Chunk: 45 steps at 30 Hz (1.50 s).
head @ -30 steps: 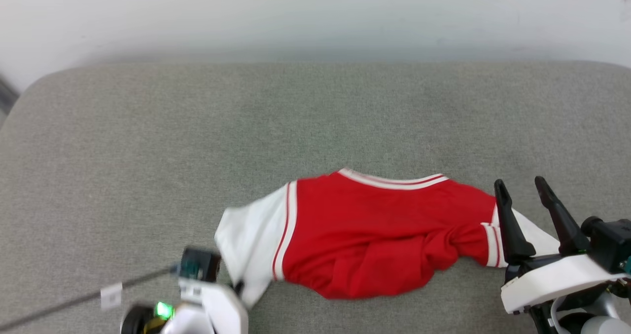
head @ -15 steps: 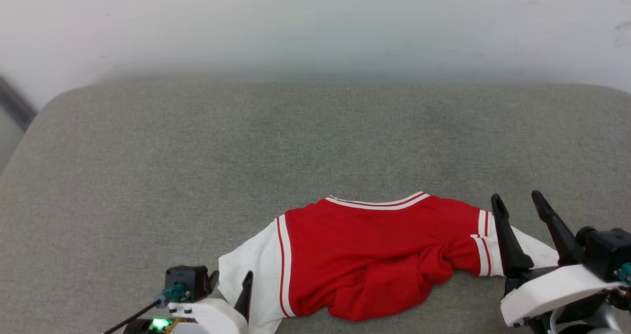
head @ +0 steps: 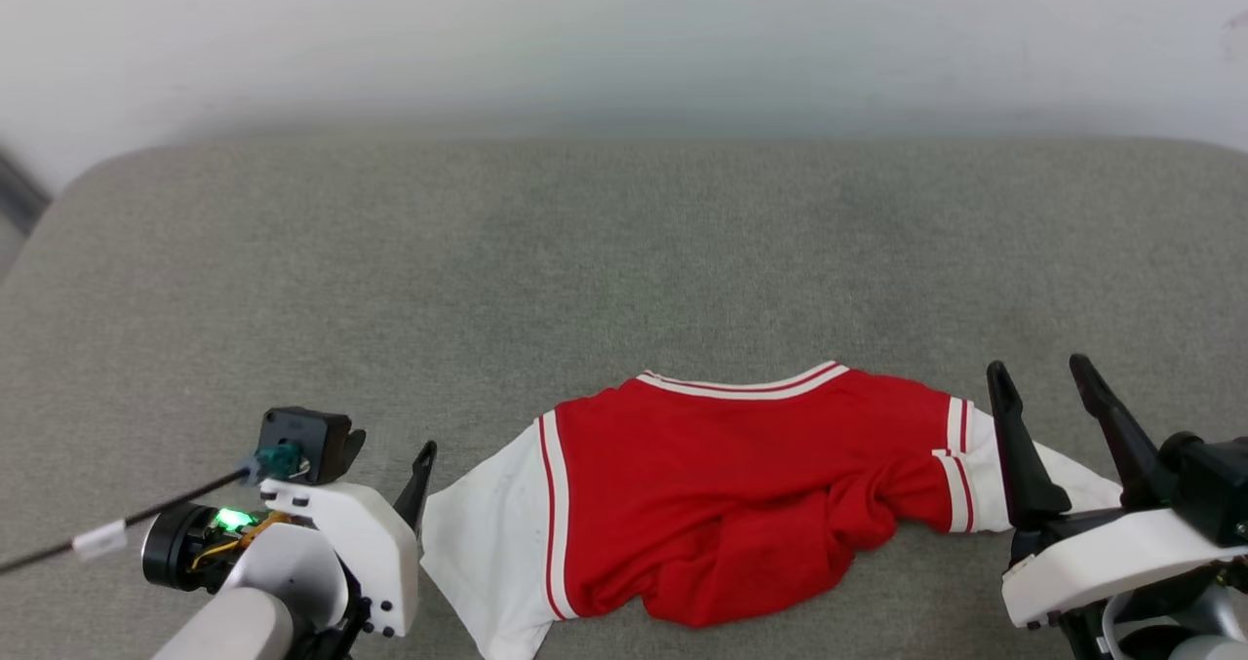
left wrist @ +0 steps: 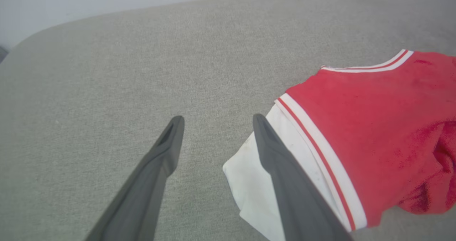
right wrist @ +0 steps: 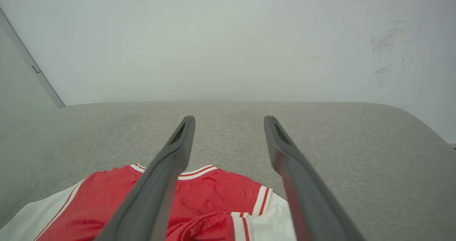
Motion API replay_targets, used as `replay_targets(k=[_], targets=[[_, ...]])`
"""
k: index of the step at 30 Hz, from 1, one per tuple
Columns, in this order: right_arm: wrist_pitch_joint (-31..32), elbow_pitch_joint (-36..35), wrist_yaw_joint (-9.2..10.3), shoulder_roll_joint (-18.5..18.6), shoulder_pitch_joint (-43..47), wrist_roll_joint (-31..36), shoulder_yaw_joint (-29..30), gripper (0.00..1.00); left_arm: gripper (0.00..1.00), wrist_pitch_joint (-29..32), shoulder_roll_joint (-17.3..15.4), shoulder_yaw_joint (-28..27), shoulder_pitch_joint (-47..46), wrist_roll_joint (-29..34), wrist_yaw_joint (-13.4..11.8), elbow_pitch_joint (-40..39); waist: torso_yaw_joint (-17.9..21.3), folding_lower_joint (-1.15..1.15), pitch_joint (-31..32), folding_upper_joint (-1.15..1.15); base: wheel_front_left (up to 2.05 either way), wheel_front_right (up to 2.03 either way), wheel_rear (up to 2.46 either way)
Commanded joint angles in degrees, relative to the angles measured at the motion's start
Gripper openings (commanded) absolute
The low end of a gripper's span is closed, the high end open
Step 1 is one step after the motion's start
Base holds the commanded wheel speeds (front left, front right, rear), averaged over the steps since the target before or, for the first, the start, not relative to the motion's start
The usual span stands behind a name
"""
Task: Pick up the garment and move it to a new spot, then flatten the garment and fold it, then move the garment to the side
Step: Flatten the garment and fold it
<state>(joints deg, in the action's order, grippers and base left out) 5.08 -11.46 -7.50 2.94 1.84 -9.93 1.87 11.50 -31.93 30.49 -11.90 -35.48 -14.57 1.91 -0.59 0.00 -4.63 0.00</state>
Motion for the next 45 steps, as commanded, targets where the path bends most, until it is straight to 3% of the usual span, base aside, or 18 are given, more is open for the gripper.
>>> replay_targets(k=[1, 5, 14, 15, 16, 18, 19, 27, 33, 40, 45], targets=[[-0.3, -0.5, 0.02, -0.1, -1.2, 0.5, 0.1, 1.00, 1.00, 3.5, -1.3, 0.8, -1.6, -1.0, 1.8, 0.6, 0.8, 0.00, -2.5, 0.00, 0.00, 0.00, 0.00], [-0.5, -0.3, 0.02, -0.1, -2.4, 0.6, 0.4, 1.00, 1.00, 10.9, -3.2, 2.6, -3.8, -3.2, 5.5, 2.2, 1.8, 0.00, -5.3, 0.00, 0.00, 0.00, 0.00], [-1.8, 1.2, 0.02, -0.1, -4.1, 0.0, 0.4, 1.00, 1.00, 23.4, -4.0, 6.9, -4.4, -8.2, 10.3, 7.0, 3.7, 0.00, -8.2, 0.00, 0.00, 0.00, 0.00], [-1.9, 1.3, 0.02, -0.1, -4.2, 0.1, 0.4, 1.00, 0.78, 24.5, -3.8, 7.5, -4.0, -8.6, 10.6, 7.7, 3.9, 0.00, -8.3, 0.00, 0.00, 0.00, 0.00], [-1.9, 1.3, 0.02, -0.1, -4.2, 0.1, 0.4, 1.00, 0.78, 24.5, -3.8, 7.5, -4.0, -8.6, 10.6, 7.7, 3.9, 0.00, -8.3, 0.00, 0.00, 0.00, 0.00], [-2.0, 1.6, 0.02, -0.1, -4.3, 0.2, 0.6, 1.00, 0.04, 25.7, -3.1, 8.0, -4.1, -9.3, 10.7, 8.7, 4.0, 0.00, -8.3, 0.00, 0.00, 0.00, 0.00], [-2.0, 1.7, 0.02, -0.1, -4.3, 0.3, 0.6, 1.00, 0.00, 25.7, -2.7, 8.2, -4.1, -9.4, 10.7, 9.0, 4.1, 0.00, -8.2, 0.00, 0.00, 0.00, 0.00], [-0.8, 2.7, 0.02, -0.1, -3.1, -0.3, 1.7, 1.00, 0.00, 15.7, -0.7, 4.2, -4.0, -8.5, 8.3, 9.2, 3.7, 0.00, -5.7, 0.00, 0.00, 0.00, 0.00], [5.2, 5.2, 0.02, 0.2, -2.4, -2.5, 5.7, 1.00, 0.00, 6.9, -0.3, 0.7, -2.2, -7.2, 5.2, 6.6, 2.5, 0.00, -3.5, 0.00, 0.00, 0.00, 0.00], [22.0, 13.6, 0.02, 4.1, -3.4, -6.8, 15.0, 1.00, 0.00, 1.7, 0.2, -0.6, -1.3, -4.2, 1.0, 0.3, 1.1, 0.00, -2.9, 0.00, 0.00, 0.00, 0.00], [33.8, 18.0, 0.02, 6.2, -7.0, -8.8, 17.5, 1.00, 0.00, 1.5, 0.0, -0.4, -1.6, -3.0, -0.5, -3.6, 0.6, 0.00, -4.2, 0.00, 0.00, 0.00, 0.00]])
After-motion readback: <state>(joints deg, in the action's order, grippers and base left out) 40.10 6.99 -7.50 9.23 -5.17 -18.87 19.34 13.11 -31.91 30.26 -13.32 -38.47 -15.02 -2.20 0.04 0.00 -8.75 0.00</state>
